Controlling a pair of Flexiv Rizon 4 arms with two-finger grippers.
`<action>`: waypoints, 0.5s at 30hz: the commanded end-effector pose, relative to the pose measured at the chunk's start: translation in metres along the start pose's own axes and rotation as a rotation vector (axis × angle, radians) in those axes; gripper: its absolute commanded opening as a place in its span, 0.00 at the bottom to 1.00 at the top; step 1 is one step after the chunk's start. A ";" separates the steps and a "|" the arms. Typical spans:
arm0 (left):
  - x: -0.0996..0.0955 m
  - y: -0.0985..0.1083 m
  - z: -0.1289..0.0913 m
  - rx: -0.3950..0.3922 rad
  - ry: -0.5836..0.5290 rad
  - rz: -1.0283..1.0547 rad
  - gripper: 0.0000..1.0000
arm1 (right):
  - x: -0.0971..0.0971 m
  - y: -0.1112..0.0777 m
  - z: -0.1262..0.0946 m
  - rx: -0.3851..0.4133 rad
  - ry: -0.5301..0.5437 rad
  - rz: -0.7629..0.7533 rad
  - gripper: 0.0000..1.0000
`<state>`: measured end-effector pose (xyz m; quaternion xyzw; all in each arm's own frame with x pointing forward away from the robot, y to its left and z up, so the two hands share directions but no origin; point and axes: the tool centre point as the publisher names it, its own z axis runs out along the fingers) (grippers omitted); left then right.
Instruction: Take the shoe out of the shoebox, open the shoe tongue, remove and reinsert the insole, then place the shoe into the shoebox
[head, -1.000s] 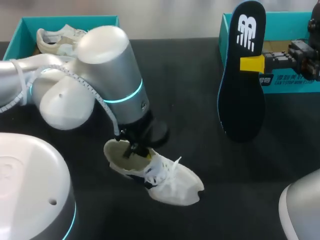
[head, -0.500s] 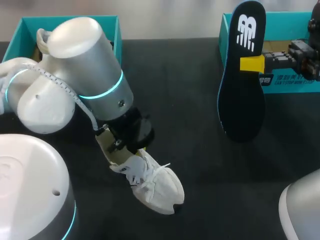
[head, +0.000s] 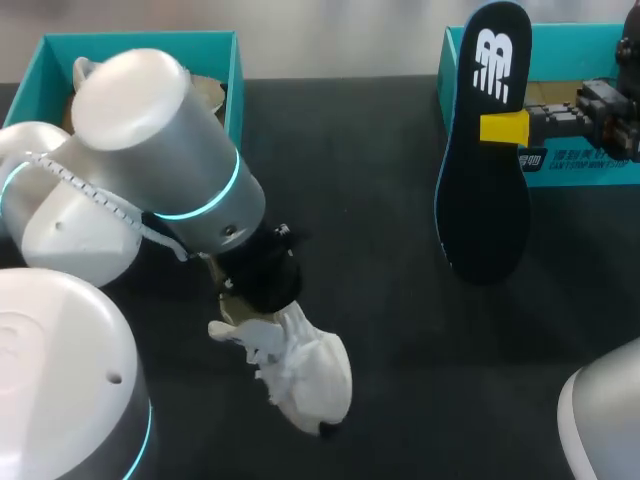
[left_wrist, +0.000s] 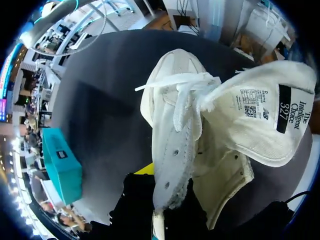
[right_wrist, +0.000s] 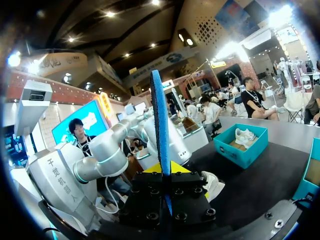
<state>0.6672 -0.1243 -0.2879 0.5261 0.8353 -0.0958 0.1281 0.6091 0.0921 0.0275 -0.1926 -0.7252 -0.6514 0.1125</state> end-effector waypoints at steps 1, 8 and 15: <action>0.004 -0.002 -0.010 -0.063 -0.007 0.162 0.00 | -0.003 0.003 0.003 0.004 0.003 0.000 0.00; 0.004 -0.002 -0.010 -0.063 -0.007 0.162 0.00 | -0.003 0.003 0.003 0.004 0.003 0.000 0.00; -0.010 -0.001 0.005 0.023 -0.015 0.260 0.00 | -0.003 0.003 0.003 0.004 0.003 0.000 0.00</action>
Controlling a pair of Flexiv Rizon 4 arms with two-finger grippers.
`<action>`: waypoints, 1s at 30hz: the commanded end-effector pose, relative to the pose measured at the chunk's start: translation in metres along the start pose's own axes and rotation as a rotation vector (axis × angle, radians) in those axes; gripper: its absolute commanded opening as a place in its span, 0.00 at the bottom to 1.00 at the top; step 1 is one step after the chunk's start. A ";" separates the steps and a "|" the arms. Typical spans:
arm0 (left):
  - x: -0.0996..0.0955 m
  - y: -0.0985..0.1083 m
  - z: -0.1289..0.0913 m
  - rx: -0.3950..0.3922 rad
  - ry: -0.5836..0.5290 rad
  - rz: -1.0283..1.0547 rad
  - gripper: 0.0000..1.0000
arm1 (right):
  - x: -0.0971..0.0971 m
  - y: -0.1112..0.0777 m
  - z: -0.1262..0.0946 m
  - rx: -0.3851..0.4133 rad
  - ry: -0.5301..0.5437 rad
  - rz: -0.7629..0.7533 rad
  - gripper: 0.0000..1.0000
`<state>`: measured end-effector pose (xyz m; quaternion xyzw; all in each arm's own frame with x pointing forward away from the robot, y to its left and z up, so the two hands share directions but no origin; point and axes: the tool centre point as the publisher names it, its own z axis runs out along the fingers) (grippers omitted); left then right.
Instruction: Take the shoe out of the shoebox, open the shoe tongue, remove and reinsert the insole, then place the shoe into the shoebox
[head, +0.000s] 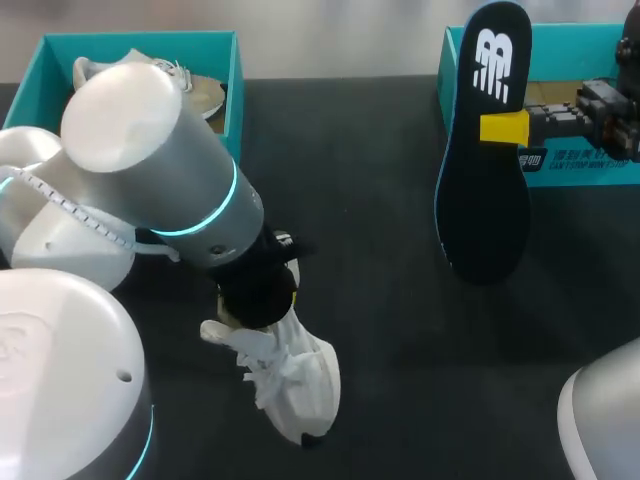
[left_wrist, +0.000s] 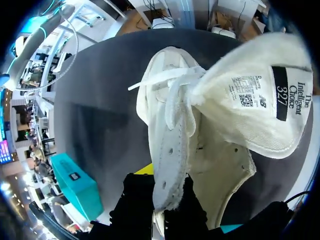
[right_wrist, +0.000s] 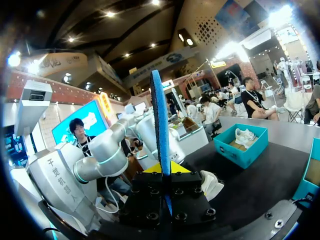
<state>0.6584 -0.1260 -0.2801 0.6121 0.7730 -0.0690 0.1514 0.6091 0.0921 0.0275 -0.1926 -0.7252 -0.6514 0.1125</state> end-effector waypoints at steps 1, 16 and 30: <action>-0.010 0.011 0.017 0.065 -0.001 0.044 0.00 | -0.003 0.003 0.003 0.004 0.003 0.000 0.00; -0.041 0.005 0.056 0.141 0.080 0.201 0.00 | -0.003 0.003 0.003 0.004 0.003 0.000 0.00; -0.044 -0.004 0.087 0.184 0.159 0.238 0.00 | -0.003 0.003 0.003 0.004 0.003 0.000 0.00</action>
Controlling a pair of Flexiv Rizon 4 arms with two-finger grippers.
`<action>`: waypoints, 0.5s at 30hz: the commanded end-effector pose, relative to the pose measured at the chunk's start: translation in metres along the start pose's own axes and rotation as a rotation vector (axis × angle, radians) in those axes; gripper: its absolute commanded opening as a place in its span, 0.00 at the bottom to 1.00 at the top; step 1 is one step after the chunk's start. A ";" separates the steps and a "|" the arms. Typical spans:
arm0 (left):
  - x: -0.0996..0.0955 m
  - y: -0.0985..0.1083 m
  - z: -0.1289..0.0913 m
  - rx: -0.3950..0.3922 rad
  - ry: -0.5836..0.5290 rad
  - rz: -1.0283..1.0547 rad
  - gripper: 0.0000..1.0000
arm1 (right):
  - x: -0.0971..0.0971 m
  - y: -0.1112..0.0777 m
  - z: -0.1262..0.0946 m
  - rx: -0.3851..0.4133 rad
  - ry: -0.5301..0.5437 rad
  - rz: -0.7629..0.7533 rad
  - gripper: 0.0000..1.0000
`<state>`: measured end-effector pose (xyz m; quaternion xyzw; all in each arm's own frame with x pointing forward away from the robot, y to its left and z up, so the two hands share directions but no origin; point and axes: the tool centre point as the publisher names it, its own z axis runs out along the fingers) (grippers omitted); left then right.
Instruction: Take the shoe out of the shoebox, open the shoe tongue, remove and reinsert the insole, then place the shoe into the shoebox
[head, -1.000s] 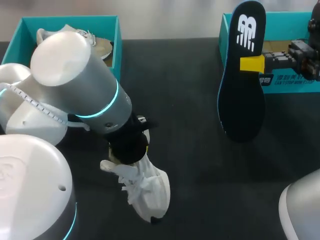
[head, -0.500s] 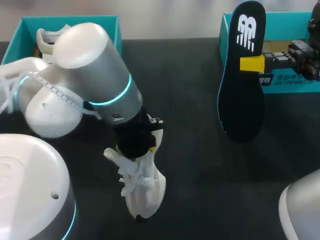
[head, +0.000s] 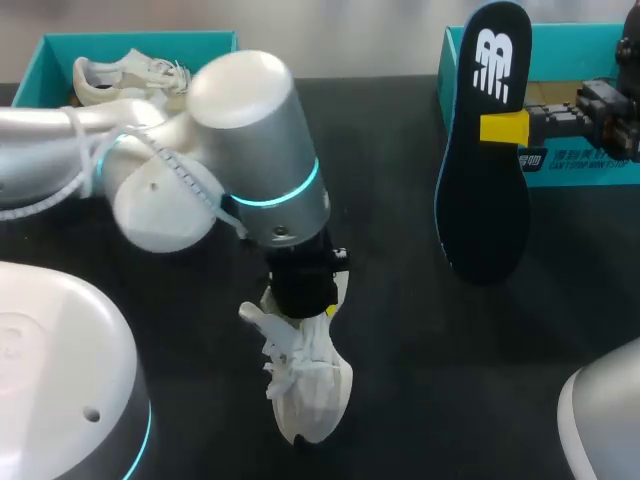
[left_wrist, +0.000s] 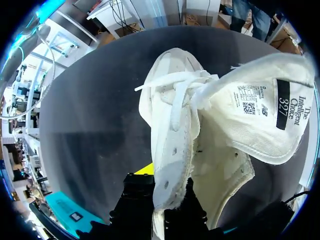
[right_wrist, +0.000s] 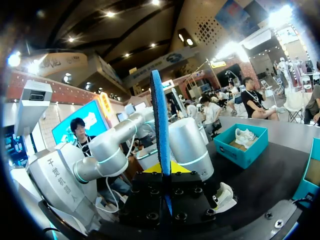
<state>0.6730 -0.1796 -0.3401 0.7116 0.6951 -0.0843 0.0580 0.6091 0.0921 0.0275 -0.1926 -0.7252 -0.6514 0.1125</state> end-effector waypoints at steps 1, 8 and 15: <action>-0.011 0.004 0.012 0.013 0.044 0.002 0.00 | -0.003 0.002 0.003 0.004 0.003 0.000 0.00; -0.009 0.004 0.022 0.027 0.079 -0.030 0.00 | -0.003 0.002 0.003 0.004 0.003 0.000 0.00; -0.006 0.004 0.026 0.032 0.080 -0.026 0.00 | -0.003 0.002 0.003 0.004 0.003 0.000 0.00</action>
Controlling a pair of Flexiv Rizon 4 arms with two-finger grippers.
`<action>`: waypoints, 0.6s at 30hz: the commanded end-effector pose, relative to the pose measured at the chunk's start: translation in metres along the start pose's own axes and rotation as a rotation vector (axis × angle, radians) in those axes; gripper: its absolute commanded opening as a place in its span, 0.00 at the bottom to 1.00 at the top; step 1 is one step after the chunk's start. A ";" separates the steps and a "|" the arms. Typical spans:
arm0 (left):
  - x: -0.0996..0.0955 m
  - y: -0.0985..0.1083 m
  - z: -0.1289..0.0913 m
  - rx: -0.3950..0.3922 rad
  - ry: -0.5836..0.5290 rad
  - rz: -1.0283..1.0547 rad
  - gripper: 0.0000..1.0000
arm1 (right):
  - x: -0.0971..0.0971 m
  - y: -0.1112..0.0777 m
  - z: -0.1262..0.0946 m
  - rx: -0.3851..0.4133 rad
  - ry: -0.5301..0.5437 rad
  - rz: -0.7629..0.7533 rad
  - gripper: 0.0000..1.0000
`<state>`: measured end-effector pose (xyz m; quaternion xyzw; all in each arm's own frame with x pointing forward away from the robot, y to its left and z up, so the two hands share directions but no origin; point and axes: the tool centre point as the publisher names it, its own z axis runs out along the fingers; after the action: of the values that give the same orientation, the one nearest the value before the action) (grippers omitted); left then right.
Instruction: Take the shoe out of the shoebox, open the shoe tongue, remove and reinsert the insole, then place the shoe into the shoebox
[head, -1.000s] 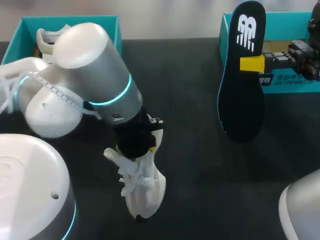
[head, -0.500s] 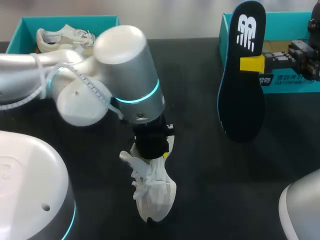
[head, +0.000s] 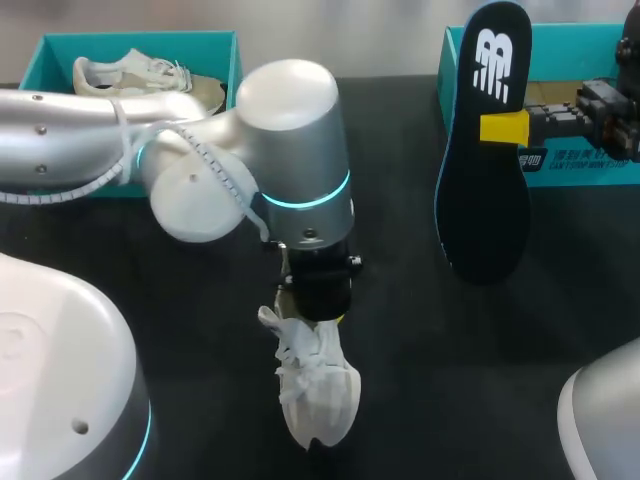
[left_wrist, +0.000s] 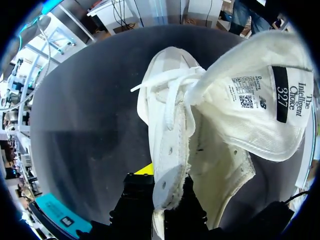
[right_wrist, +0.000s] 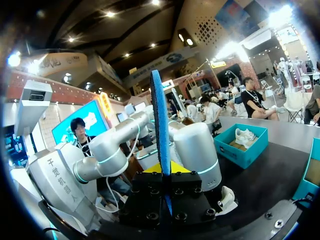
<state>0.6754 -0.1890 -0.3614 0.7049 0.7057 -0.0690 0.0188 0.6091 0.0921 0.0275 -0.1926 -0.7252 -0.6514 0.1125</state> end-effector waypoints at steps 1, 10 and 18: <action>-0.001 0.000 0.004 0.001 0.005 0.006 0.00 | -0.003 0.002 0.003 0.004 0.003 0.000 0.00; -0.004 0.002 0.025 0.010 0.038 0.030 0.00 | -0.003 0.002 0.003 0.004 0.003 0.000 0.00; -0.004 0.012 0.038 0.005 0.018 0.013 0.00 | -0.003 0.002 0.003 0.004 0.003 0.000 0.00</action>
<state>0.6839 -0.1949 -0.3887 0.7100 0.7016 -0.0599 0.0081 0.6091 0.0921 0.0275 -0.1926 -0.7252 -0.6514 0.1125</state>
